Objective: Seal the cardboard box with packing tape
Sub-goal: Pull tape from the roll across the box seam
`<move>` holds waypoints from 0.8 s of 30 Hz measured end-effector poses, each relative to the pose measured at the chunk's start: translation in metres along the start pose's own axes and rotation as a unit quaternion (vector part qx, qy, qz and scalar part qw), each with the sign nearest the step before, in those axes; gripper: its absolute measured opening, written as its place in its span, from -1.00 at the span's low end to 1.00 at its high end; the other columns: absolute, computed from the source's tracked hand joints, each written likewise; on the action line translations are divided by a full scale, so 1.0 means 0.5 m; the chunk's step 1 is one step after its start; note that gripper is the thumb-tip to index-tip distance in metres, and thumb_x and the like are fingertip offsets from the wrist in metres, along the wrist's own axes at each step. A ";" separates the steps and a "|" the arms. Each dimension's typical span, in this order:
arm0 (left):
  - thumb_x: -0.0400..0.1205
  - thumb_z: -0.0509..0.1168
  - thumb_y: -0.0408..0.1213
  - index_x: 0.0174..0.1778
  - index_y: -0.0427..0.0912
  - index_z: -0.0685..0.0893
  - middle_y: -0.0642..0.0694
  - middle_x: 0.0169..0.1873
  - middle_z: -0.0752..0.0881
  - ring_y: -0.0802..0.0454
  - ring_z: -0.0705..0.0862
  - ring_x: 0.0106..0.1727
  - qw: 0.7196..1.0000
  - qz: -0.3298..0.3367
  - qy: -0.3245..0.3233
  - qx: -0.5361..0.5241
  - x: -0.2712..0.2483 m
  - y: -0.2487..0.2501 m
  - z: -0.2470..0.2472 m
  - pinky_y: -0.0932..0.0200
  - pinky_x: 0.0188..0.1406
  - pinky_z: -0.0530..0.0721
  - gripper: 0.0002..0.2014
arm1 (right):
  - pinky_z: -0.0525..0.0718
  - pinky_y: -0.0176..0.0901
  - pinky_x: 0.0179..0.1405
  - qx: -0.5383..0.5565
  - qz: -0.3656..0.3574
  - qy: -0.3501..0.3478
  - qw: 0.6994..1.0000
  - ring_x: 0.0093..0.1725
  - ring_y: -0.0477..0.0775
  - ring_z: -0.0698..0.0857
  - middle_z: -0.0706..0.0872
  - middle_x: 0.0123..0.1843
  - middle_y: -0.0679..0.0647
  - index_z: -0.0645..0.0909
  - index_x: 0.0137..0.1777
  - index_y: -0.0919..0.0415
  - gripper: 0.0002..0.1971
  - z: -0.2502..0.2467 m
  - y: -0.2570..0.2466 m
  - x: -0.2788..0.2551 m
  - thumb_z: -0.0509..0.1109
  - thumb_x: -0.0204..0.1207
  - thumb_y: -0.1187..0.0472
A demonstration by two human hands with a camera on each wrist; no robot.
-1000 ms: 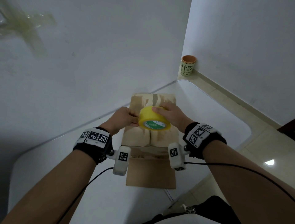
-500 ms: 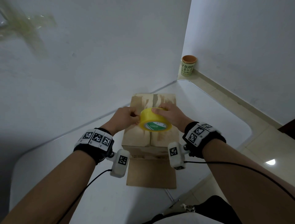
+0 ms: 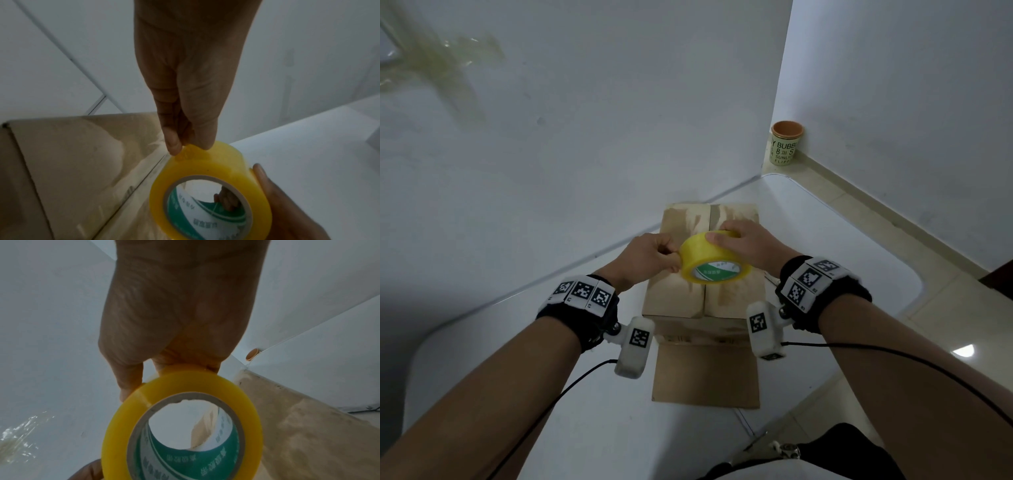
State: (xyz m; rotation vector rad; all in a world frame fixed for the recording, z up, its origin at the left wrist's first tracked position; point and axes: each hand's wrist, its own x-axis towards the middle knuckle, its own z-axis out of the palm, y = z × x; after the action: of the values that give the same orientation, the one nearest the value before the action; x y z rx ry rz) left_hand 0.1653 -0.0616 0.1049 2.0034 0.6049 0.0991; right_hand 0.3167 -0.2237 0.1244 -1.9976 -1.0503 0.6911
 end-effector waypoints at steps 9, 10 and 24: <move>0.57 0.28 -0.51 0.31 -0.15 0.63 -0.07 0.21 0.72 0.00 0.70 0.19 0.998 -0.037 0.017 -0.053 0.029 -0.030 -0.033 0.13 0.15 0.67 -0.61 | 0.47 -0.06 0.14 0.134 0.077 -0.039 0.987 0.09 0.10 0.55 0.61 0.07 0.23 0.61 0.19 0.47 -0.72 0.028 0.034 -0.006 0.23 0.69 0.24; 0.55 0.27 -0.56 0.43 -0.07 0.54 -0.02 0.32 0.64 0.04 0.64 0.27 0.997 -0.046 -0.026 -0.050 0.023 -0.037 -0.024 0.13 0.17 0.64 -0.47 | 0.47 -0.06 0.18 0.180 0.077 -0.042 0.980 0.12 0.11 0.55 0.61 0.09 0.20 0.61 0.21 0.43 -0.74 0.028 0.027 -0.008 0.22 0.69 0.27; 0.73 0.14 -0.22 0.61 -0.06 0.35 -0.25 0.33 0.64 -0.29 0.70 0.17 0.906 0.201 0.140 0.344 0.018 0.011 0.002 -0.14 0.05 0.68 -0.52 | 0.55 0.18 0.43 0.297 0.083 -0.085 0.948 0.28 0.20 0.70 0.72 0.28 0.20 0.57 0.38 0.30 -0.46 0.045 -0.025 0.018 0.27 0.61 -0.13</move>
State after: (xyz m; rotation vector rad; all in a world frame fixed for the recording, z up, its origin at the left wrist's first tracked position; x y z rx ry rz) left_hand 0.1755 -0.0602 0.1073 2.8181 0.4196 0.4891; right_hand 0.2991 -0.2030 0.1210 -1.5226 -0.6595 1.1344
